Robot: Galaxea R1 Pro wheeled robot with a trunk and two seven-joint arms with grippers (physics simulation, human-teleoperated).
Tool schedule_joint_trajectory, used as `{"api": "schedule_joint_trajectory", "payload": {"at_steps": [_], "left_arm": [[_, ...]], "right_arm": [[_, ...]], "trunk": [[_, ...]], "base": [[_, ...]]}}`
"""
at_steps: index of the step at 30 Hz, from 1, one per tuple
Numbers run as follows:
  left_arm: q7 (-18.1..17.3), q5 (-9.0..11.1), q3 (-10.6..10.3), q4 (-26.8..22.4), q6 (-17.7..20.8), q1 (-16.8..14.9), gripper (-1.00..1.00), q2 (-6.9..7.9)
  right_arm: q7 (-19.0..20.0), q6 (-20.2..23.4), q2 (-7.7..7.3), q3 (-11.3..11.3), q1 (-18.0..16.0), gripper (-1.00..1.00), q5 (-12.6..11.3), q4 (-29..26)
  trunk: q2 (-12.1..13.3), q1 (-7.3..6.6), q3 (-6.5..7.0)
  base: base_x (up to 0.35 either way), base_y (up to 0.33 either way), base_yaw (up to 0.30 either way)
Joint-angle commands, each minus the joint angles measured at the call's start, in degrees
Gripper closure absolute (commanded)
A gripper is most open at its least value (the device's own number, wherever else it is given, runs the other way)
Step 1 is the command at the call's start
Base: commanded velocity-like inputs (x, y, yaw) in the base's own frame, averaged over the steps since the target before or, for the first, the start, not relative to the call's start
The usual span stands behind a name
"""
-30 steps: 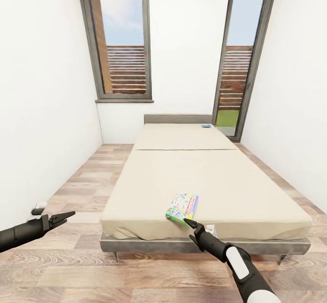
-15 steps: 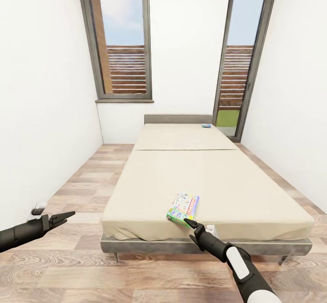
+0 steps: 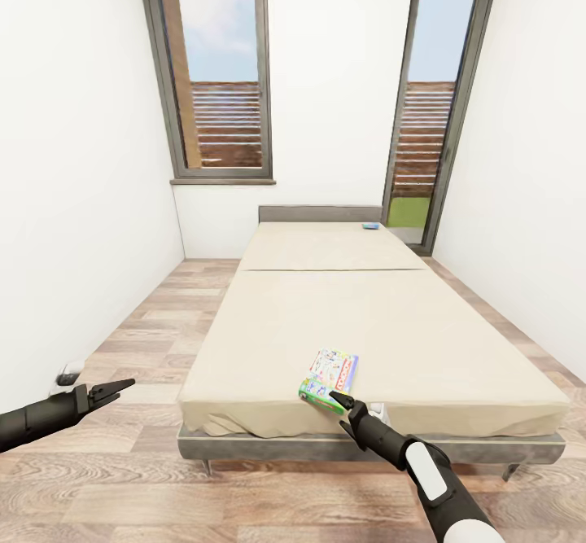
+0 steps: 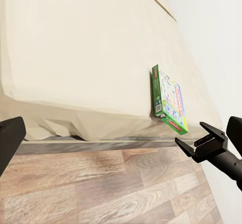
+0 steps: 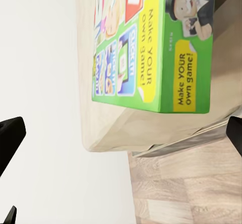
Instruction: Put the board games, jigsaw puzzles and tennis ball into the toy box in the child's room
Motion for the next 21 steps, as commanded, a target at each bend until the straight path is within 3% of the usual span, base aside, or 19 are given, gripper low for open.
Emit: {"api": "schedule_joint_trajectory", "payload": {"at_steps": [1, 14, 21], "left_arm": [[-0.05, 0.16, 0.02, 0.01, 0.45, -0.03, -1.00, -0.01], [0.01, 0.16, 0.02, 0.01, 0.44, -0.03, -1.00, -0.66], [0.01, 0.16, 0.02, 0.01, 0.44, -0.03, -1.00, -0.69]], "right_arm": [[0.06, 0.44, 0.08, -0.34, -0.04, -1.00, -0.10, -0.02], [0.06, 0.44, 0.07, -0.34, -0.04, -1.00, -0.06, -0.02], [0.06, 0.44, 0.05, -0.34, -0.04, -1.00, -0.08, -0.01]], "trunk": [[-0.03, -0.01, -0.06], [-0.03, -0.01, -0.06], [-0.03, -0.01, -0.06]], "base": [[0.007, 0.000, 0.000], [0.006, 0.000, 0.000], [0.121, 0.000, 0.000]]}}
